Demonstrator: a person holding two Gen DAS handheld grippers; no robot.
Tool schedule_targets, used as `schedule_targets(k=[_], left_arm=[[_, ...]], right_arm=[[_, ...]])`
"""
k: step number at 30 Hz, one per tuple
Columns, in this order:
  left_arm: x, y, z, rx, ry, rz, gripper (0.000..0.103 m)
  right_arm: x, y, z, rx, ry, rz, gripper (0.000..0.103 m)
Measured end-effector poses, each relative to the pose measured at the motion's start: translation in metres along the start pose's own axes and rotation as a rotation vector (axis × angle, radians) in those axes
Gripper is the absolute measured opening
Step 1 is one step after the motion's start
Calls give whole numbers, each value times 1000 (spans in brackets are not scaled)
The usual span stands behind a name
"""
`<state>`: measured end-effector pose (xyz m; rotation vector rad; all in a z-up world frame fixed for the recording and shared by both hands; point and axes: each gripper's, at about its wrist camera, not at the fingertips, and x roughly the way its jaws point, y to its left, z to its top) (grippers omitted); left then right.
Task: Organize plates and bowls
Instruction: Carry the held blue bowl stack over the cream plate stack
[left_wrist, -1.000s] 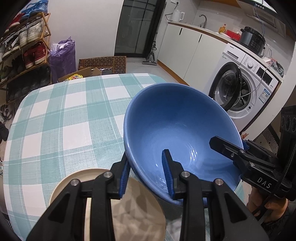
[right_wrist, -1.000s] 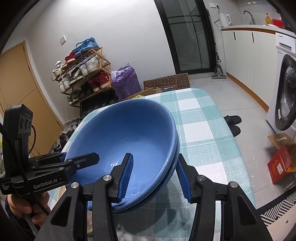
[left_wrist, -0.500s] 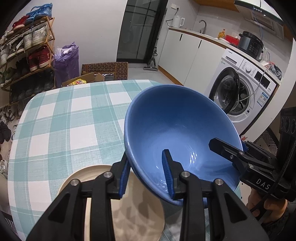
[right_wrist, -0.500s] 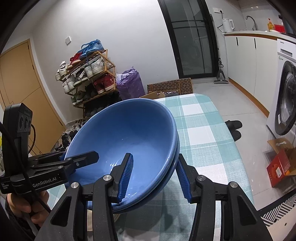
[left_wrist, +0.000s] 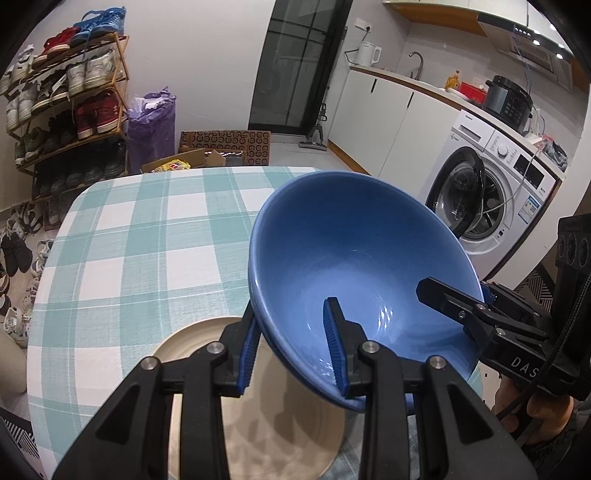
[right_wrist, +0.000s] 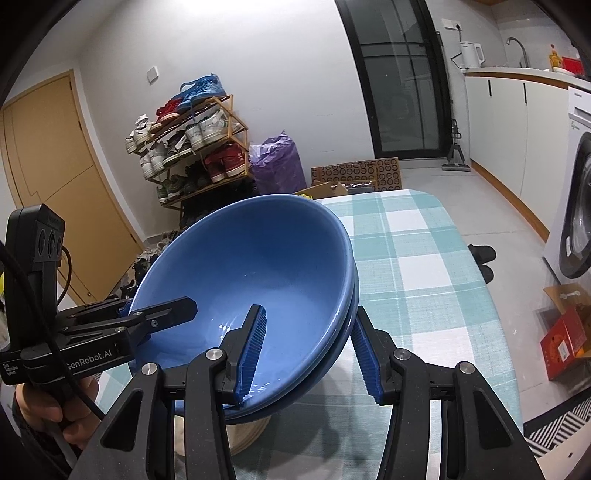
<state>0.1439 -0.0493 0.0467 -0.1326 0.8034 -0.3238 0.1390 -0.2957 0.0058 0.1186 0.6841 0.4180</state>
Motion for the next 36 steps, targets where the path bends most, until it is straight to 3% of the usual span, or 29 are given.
schedule_targets(k=[36], left_arm=[[-28,71,-49,-139,-6,123,32]], right_arm=[[53,73,-26,-102,118,122,49]])
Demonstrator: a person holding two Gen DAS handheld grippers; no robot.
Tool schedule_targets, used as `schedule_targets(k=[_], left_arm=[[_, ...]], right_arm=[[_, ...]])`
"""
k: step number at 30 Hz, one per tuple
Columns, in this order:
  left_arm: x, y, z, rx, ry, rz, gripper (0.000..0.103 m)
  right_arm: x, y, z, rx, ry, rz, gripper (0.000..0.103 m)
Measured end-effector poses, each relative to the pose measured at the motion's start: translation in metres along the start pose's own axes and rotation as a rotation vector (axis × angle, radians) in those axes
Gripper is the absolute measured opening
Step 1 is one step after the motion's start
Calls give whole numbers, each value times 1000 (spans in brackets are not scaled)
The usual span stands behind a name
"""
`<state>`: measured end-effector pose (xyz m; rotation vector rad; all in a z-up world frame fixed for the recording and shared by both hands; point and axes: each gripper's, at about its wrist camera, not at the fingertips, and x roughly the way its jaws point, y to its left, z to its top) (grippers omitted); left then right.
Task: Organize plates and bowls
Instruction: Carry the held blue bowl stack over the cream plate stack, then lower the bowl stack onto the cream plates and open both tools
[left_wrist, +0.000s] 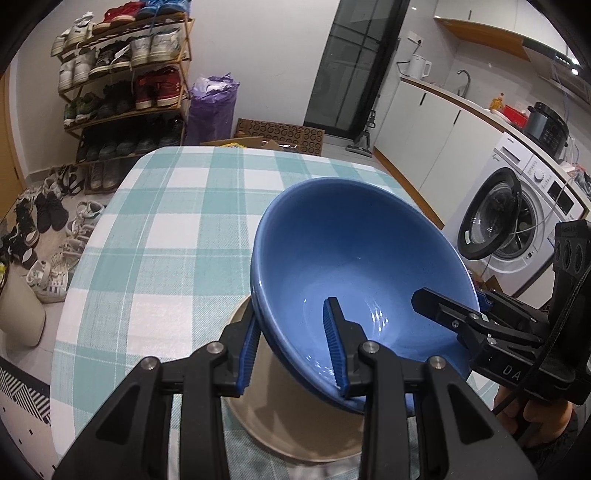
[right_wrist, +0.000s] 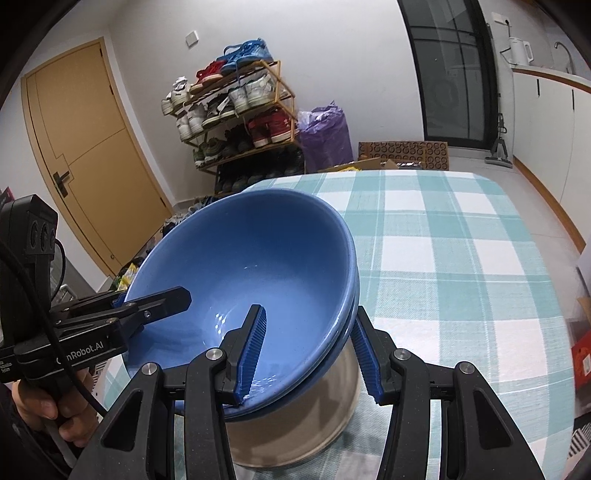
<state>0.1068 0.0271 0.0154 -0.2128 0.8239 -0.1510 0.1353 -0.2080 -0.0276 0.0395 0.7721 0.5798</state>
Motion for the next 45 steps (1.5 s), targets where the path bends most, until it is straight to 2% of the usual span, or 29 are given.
schedule_targets(k=[21,45], left_arm=[[14,19,-13,-39,33,7,32],[21,18,-9,-27,27,2,32]], right_arm=[[29,6,-10,-8,58,13,49],[32,2,-6,-10,47,-15,49]])
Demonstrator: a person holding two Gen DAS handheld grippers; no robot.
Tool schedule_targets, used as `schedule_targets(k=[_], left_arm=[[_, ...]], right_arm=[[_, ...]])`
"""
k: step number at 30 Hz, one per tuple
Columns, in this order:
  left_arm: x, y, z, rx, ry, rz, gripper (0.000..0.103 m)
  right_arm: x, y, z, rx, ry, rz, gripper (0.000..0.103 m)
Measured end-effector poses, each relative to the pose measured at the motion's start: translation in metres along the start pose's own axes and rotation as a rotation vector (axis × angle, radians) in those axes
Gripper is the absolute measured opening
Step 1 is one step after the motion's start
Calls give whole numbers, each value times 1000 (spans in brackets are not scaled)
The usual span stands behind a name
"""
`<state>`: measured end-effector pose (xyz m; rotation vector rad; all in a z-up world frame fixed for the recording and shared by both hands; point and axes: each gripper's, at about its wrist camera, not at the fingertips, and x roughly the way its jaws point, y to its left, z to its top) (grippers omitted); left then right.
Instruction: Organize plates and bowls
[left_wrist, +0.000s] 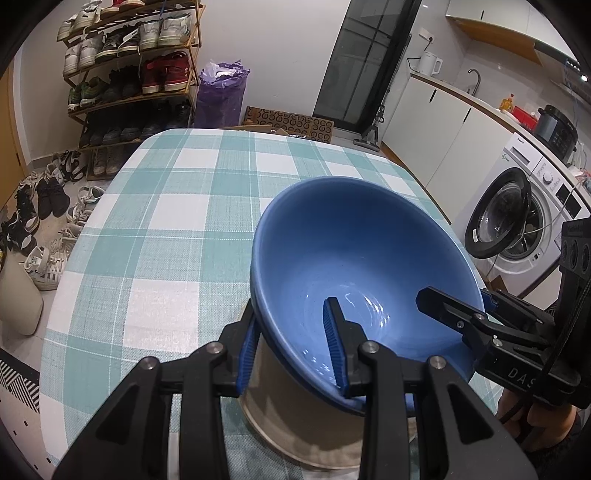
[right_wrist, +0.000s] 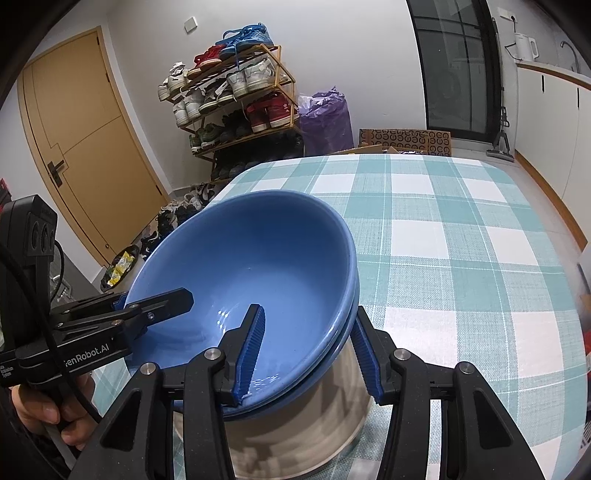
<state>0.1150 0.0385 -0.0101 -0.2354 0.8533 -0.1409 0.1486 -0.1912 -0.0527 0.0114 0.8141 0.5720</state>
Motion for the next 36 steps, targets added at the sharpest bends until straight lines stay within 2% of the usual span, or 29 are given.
schedule_targets(k=[8,13,15,17,19,23,27,29,31,36], left_arm=[[-2,-1,-1,9,-5,4,35],[-12,-4,-1,36,-42,18,47],[-18,-4,-2,46,-58,28,56],[-22,-4,-2,51,-76,37,57],[-26,-2,-3,51,-88,41,57],[-32,-1,-5,68,-109,65,62],[-38,2,-9,69,-138,81,78],[-41,2,-11,75,-153,82,80],[-44,3,-14,77,-161,83,92],[-53,3,-22,87,-191,99,100]], right_arm=[[0,-1,-1,2,3,9,49],[-5,-3,0,-2,-13,8,52],[-10,-4,0,-5,-27,3,56],[-16,-7,-1,-5,-39,1,67],[-20,-9,-2,-9,-48,-1,69],[-30,-11,-7,-23,-72,-9,84],[-39,-10,-13,-51,-102,-8,96],[-42,-8,-16,-72,-114,-13,101],[-46,-6,-19,-88,-129,-16,102],[-57,-4,-29,-106,-176,-11,102]])
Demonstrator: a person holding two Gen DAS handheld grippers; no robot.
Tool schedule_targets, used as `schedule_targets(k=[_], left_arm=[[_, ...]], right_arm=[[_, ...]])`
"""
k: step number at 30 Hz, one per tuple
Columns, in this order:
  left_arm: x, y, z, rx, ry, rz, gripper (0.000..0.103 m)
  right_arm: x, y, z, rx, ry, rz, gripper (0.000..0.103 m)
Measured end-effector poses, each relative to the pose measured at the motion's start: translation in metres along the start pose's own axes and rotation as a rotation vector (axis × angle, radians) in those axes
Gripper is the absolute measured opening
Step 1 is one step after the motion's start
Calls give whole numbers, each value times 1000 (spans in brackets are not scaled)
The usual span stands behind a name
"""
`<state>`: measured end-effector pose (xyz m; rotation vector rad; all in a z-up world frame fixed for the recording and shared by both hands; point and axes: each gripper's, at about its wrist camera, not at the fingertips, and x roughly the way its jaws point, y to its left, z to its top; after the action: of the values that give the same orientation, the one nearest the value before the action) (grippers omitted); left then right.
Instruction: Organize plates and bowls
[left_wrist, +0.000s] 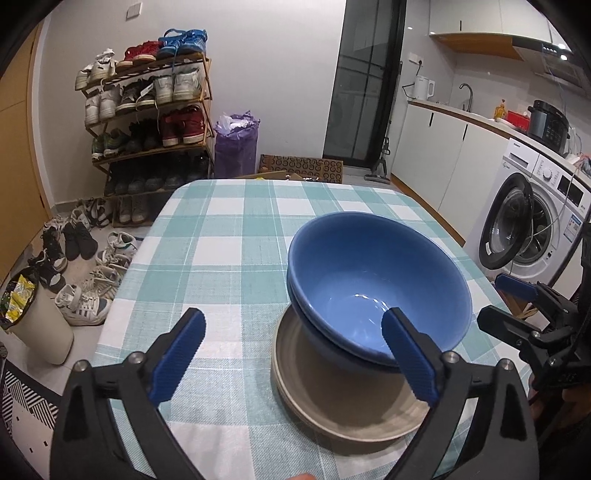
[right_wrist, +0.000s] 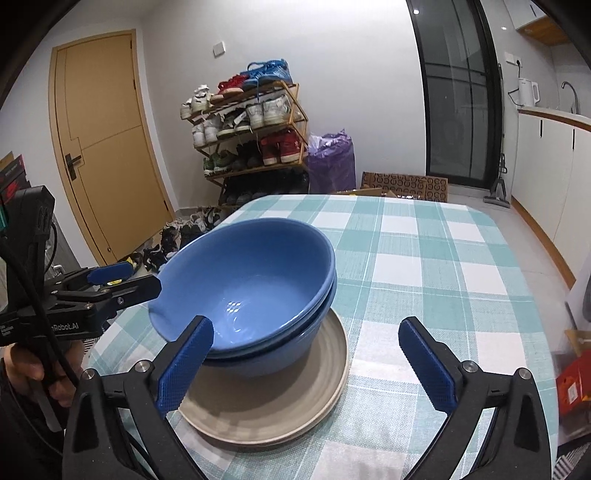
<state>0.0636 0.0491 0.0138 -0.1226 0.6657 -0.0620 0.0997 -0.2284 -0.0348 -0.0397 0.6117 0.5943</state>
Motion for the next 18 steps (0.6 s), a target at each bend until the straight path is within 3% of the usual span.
schedule_targets(k=[18], left_arm=[[-30,-4,-31,38,-107,84,103]], right_arm=[[-36,13,-30,-79,-86,14,102]])
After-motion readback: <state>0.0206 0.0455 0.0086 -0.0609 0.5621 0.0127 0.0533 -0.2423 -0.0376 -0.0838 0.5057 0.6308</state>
